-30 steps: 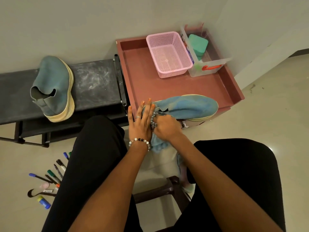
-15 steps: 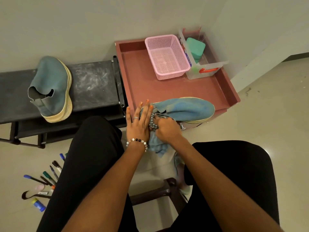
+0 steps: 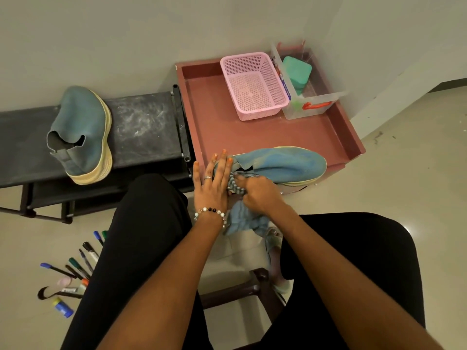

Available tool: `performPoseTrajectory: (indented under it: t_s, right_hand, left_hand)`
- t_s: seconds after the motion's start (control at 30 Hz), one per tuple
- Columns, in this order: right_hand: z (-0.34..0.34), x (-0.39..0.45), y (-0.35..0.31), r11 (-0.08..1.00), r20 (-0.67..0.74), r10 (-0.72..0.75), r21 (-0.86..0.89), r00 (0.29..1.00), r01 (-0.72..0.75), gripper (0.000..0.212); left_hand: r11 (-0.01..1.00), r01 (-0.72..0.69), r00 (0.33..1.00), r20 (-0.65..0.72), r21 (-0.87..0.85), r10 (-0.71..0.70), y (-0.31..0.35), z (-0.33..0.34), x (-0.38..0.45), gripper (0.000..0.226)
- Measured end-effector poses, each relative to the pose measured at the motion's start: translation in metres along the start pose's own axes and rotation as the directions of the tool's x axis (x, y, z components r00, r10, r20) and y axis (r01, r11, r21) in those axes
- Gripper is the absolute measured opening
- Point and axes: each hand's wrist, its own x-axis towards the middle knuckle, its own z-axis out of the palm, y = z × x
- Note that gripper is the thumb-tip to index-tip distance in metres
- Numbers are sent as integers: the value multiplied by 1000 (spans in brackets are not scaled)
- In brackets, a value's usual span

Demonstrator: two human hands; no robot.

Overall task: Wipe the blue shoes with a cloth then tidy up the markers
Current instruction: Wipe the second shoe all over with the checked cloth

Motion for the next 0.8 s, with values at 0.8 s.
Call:
performPoseTrajectory:
  t_s: [0.8]
  right_hand:
    - [-32,-36,56,-141,-74,324,982,943,126,16]
  left_hand:
    - [945,-11,986,153,-328,65,2,-66,11,71]
